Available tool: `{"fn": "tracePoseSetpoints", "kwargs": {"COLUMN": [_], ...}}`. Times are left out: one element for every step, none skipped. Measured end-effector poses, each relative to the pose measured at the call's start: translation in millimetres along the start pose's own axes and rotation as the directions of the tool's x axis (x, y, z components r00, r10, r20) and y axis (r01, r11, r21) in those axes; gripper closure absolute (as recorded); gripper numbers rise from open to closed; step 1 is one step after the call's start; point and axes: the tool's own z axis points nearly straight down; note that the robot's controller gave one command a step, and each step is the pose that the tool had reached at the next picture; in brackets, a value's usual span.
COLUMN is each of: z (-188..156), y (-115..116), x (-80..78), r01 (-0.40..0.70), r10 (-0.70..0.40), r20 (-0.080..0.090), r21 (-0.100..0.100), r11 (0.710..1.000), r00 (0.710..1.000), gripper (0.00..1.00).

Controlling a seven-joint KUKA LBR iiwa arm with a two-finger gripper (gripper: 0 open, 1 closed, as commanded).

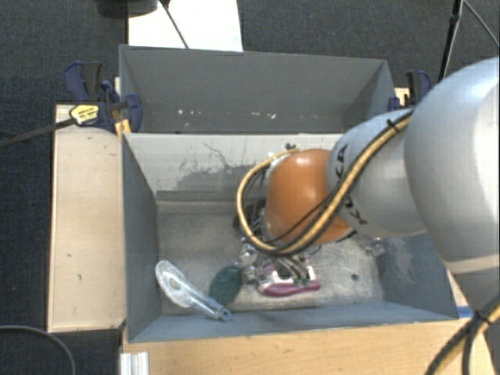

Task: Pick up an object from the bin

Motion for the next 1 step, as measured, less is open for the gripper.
{"fn": "tracePoseSetpoints", "kwargs": {"z": [-49.0], "y": [8.1], "x": [13.5], "r01": [0.412], "r10": [-0.412], "r20": [-0.004], "r21": [-0.001], "r11": [0.911], "r00": [0.911], "gripper": [1.0]}}
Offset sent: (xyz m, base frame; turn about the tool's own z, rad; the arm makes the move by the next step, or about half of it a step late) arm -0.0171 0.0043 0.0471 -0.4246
